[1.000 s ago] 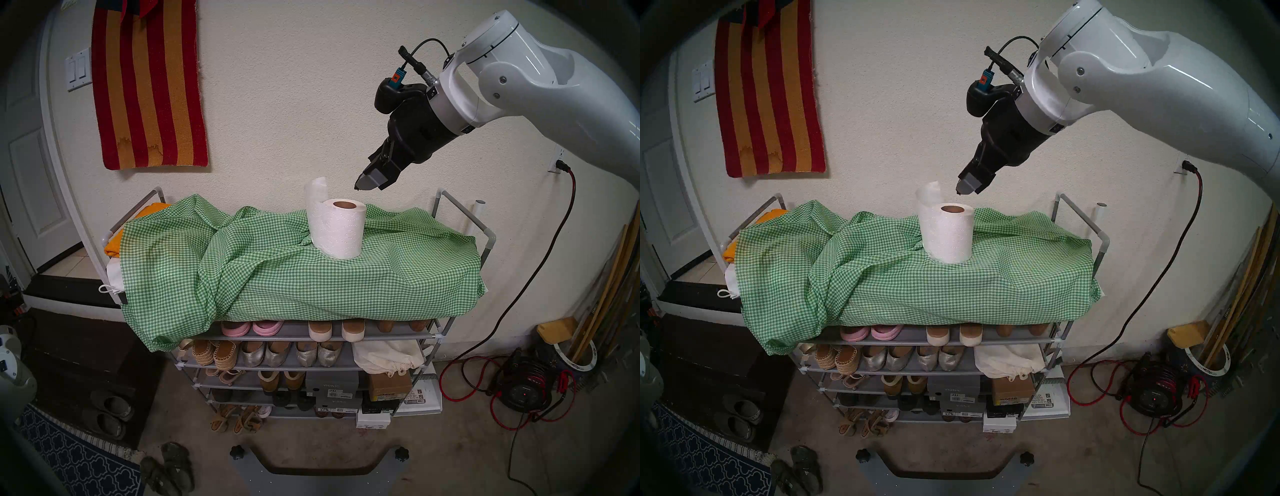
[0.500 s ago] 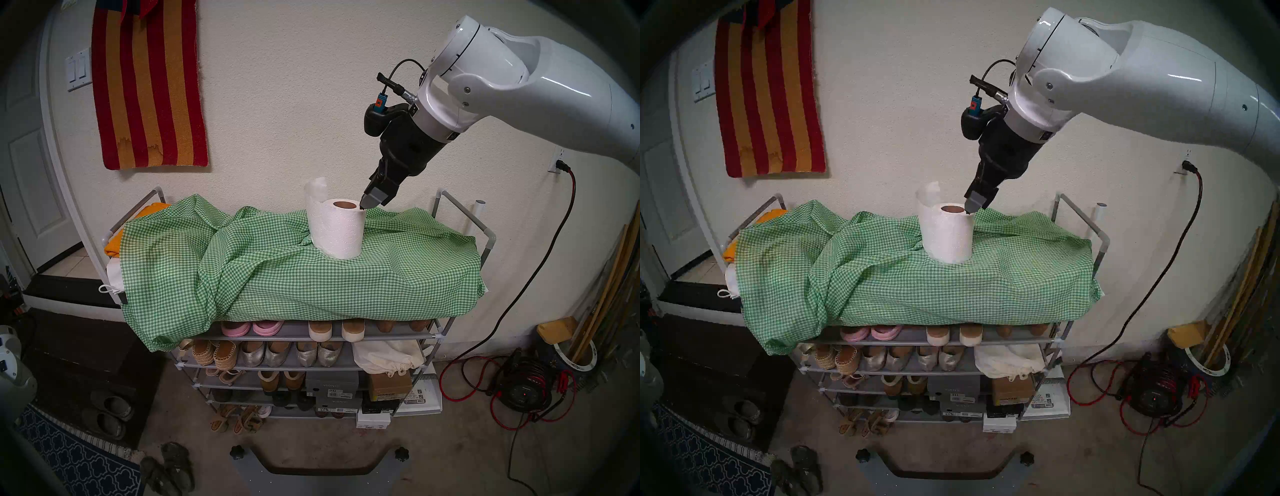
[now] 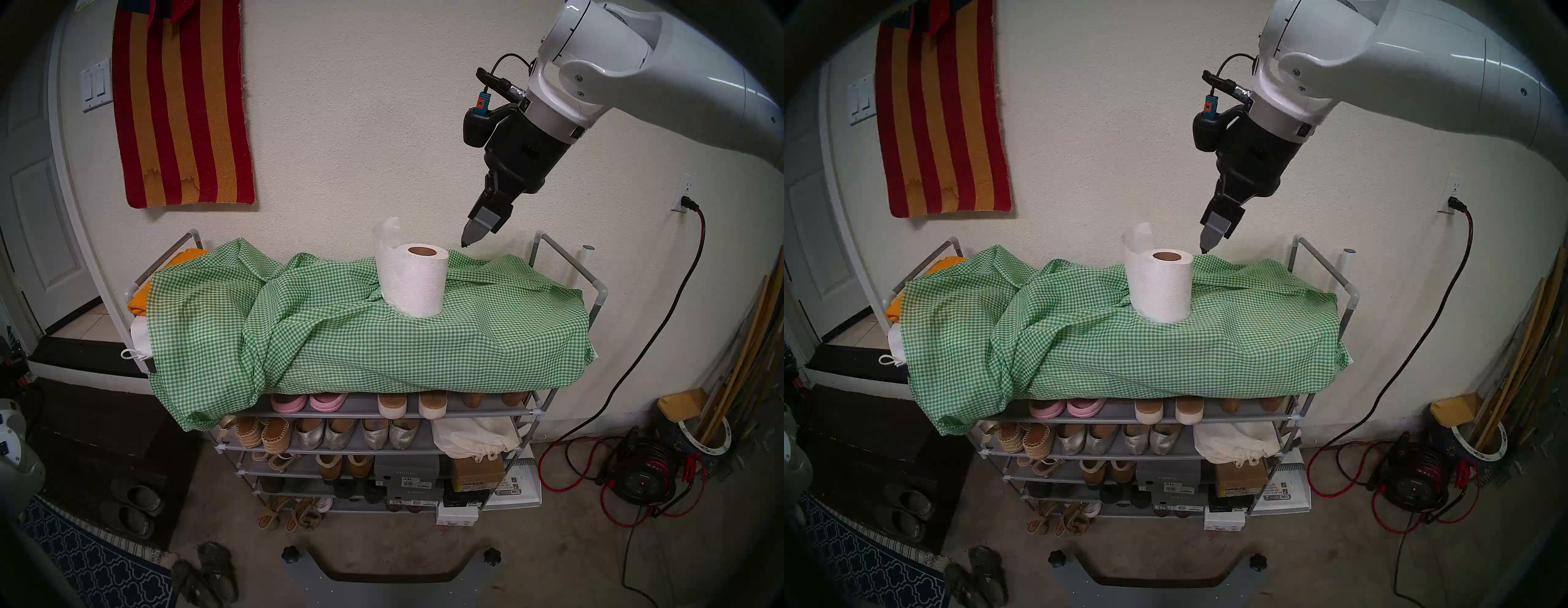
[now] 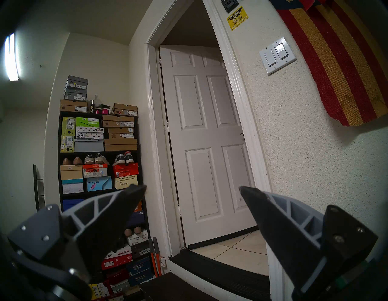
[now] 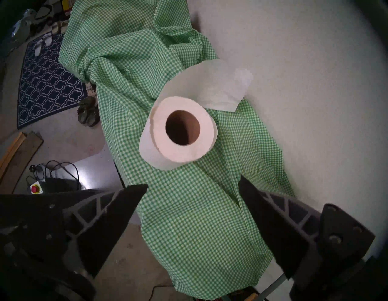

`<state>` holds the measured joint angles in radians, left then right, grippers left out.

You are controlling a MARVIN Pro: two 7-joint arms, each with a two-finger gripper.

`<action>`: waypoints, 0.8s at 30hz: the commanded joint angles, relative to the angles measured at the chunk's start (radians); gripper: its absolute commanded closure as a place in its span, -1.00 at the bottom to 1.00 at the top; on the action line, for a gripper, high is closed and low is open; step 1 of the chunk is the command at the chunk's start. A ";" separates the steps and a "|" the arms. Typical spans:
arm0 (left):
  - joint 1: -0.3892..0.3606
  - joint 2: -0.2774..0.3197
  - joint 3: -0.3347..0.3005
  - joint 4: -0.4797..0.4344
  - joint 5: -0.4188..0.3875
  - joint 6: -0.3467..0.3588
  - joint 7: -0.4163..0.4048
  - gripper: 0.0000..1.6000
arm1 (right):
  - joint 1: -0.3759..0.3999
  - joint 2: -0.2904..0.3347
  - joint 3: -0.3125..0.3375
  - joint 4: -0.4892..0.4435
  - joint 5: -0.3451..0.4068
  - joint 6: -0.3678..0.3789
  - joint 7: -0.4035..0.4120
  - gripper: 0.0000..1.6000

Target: Lift the object off the cloth, cover the shoe rack with the cloth, put the object back

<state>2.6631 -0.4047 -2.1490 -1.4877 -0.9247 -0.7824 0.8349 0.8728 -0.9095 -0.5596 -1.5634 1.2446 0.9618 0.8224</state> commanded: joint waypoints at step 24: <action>0.001 0.003 0.000 0.000 0.001 0.002 -0.002 -1.00 | 0.028 -0.357 -0.129 0.253 0.070 -0.002 0.112 -1.00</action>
<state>2.6631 -0.4046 -2.1489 -1.4877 -0.9248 -0.7823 0.8347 0.9519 -1.1746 -0.6736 -1.3900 1.3141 0.9617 0.8668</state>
